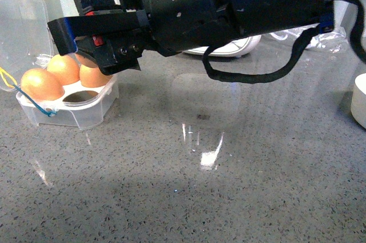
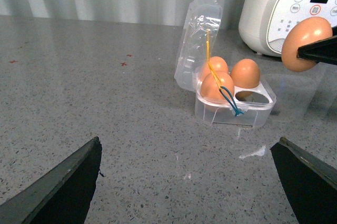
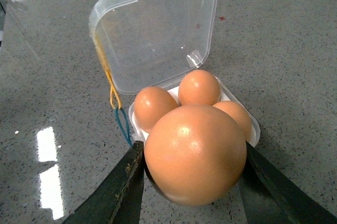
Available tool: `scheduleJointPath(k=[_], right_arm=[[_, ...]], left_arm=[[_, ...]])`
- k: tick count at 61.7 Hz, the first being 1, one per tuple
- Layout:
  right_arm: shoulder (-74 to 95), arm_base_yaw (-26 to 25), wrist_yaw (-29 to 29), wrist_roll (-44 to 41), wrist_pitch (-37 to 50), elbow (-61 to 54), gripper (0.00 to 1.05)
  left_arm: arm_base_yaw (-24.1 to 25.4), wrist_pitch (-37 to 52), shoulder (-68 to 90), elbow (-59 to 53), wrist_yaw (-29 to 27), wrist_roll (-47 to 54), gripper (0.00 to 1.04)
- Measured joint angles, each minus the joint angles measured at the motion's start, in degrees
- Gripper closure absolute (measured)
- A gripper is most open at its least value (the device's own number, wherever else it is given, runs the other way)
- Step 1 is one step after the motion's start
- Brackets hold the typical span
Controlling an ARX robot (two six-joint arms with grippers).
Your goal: Put egg into box
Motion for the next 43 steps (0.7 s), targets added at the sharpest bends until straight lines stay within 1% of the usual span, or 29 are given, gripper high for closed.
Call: scheduleJointPath(k=[13, 25, 43], right_arm=[[2.97, 1.73, 0.5, 1.09, -1.49, 4.0, 0.61], [3.69, 2.71, 0.52, 0.72, -2.82, 4.17, 0.61], [5.22, 2.69, 1.09, 0.46, -3.21, 4.39, 0.61]], left_arm=[[0.0, 0.0, 0.0, 0.0, 0.0, 0.0, 0.07], [-0.02, 0.0, 0.0, 0.0, 0.0, 0.0, 0.07], [0.0, 0.0, 0.0, 0.0, 0.0, 0.0, 0.07]])
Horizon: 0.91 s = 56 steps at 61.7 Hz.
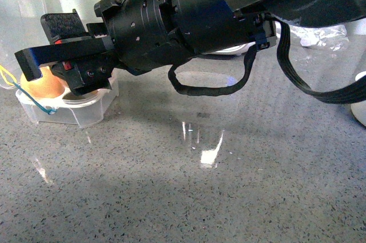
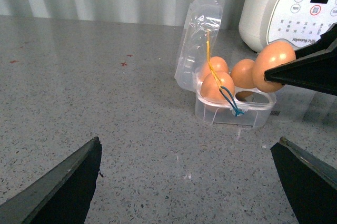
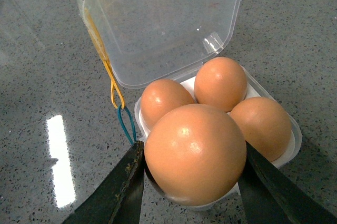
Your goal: Put egg into box
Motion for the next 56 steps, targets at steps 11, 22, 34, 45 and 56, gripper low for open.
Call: scheduleJointPath(k=[11, 22, 34, 45, 56], right_arm=[[0.76, 0.0, 0.07, -0.02, -0.28, 1.03, 0.61], [1.01, 0.02, 0.28, -0.02, -0.55, 1.66, 0.61], [1.18, 0.0, 0.5, -0.2, -1.09, 1.68, 0.41], [1.18, -0.26, 0.48, -0.35, -1.29, 1.68, 0.11], [0.57, -1.05, 0.46, -0.31, -1.22, 1.25, 0.07]], left_arm=[[-0.02, 0.0, 0.0, 0.0, 0.0, 0.0, 0.07], [0.0, 0.0, 0.0, 0.0, 0.0, 0.0, 0.07], [-0.02, 0.0, 0.0, 0.0, 0.0, 0.0, 0.07], [0.0, 0.0, 0.0, 0.0, 0.0, 0.0, 0.07], [0.0, 0.0, 0.0, 0.0, 0.0, 0.0, 0.07]])
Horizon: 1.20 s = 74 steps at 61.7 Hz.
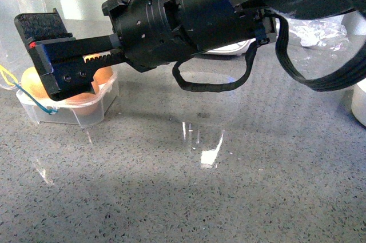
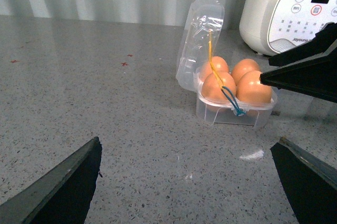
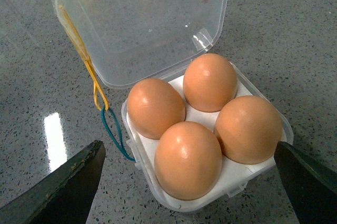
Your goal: Put egg into box
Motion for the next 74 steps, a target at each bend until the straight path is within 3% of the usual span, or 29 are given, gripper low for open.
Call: scheduleJointPath(k=[17, 40, 53, 65, 74], right_arm=[[-9.66, -3.67, 1.25, 2.58, 4.46, -5.46, 0.07], [-30.97, -17.7, 16.57, 6.73, 5.03, -24.06, 0.07], [-47.91, -28.13, 19.06, 4.96, 1.64, -34.97, 0.07], [-63.01, -42.56, 19.56, -2.38, 0.15, -44.02, 0.07], [-73.88, -54.95, 13.51, -7.17, -3.8, -50.93, 0.07]], left_arm=[[0.0, 0.0, 0.0, 0.0, 0.0, 0.0, 0.07], [0.0, 0.0, 0.0, 0.0, -0.02, 0.0, 0.07], [0.0, 0.0, 0.0, 0.0, 0.0, 0.0, 0.07], [0.0, 0.0, 0.0, 0.0, 0.0, 0.0, 0.07], [0.0, 0.0, 0.0, 0.0, 0.0, 0.0, 0.07]])
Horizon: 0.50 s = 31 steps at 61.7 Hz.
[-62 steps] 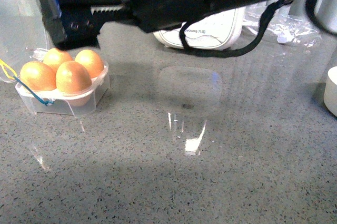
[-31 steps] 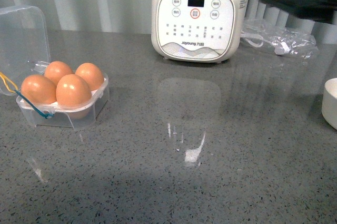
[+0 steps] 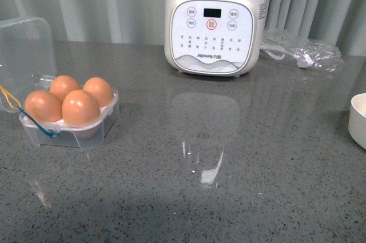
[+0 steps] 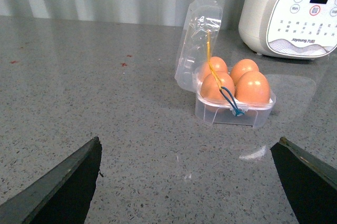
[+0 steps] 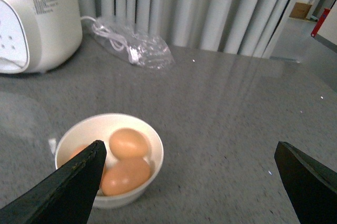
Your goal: Put egg into box
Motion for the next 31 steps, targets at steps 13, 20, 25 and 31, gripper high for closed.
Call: scheduleJointPath(k=[13, 20, 25, 31], right_arm=[[-8.87, -6.71, -13.16, 7.39, 0.35, -4.81, 0.32], [-12.94, -2.54, -8.9, 9.25, -1.68, -6.34, 0.52], [-15.1, 2.93, -3.26, 9.88, -1.73, -8.04, 0.69], [-17.14, 6.71, -0.13, 10.12, -1.77, -10.38, 0.87]], left_arm=[[0.0, 0.0, 0.0, 0.0, 0.0, 0.0, 0.07], [0.0, 0.0, 0.0, 0.0, -0.04, 0.0, 0.07], [0.0, 0.0, 0.0, 0.0, 0.0, 0.0, 0.07], [-0.02, 0.0, 0.0, 0.0, 0.0, 0.0, 0.07]])
